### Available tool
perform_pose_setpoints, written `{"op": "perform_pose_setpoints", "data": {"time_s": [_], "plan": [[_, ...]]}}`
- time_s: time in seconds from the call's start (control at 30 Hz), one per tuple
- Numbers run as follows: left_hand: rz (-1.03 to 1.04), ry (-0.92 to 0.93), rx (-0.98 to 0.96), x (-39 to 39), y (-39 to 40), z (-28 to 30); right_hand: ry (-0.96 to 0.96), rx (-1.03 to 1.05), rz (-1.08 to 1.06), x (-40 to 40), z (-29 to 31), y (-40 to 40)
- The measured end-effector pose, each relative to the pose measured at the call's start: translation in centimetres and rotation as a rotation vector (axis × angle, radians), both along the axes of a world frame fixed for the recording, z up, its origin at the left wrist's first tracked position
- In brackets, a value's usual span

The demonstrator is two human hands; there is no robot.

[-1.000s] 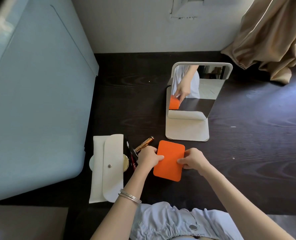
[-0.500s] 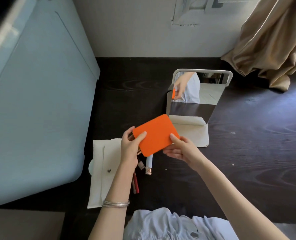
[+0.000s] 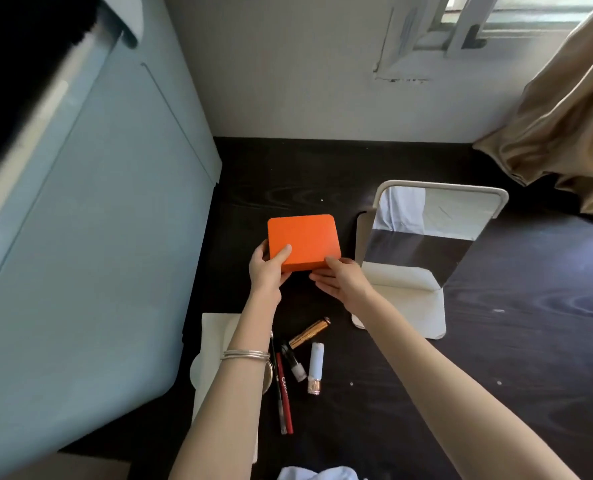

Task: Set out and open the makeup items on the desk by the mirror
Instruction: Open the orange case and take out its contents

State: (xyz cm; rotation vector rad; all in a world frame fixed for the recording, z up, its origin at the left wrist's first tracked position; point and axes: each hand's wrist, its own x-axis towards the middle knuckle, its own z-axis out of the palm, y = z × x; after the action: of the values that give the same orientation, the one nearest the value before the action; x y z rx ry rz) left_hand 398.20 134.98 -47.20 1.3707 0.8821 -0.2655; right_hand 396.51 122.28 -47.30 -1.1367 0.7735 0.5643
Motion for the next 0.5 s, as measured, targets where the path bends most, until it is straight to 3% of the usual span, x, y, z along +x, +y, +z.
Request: {"op": "perform_pose_setpoints", "data": {"time_s": [0.5], "plan": [[-0.093, 0.06, -0.067, 2.6, -2.4, -2.8, -0.016, -0.029, -0.02, -0.6, -1.9, -1.9]]}}
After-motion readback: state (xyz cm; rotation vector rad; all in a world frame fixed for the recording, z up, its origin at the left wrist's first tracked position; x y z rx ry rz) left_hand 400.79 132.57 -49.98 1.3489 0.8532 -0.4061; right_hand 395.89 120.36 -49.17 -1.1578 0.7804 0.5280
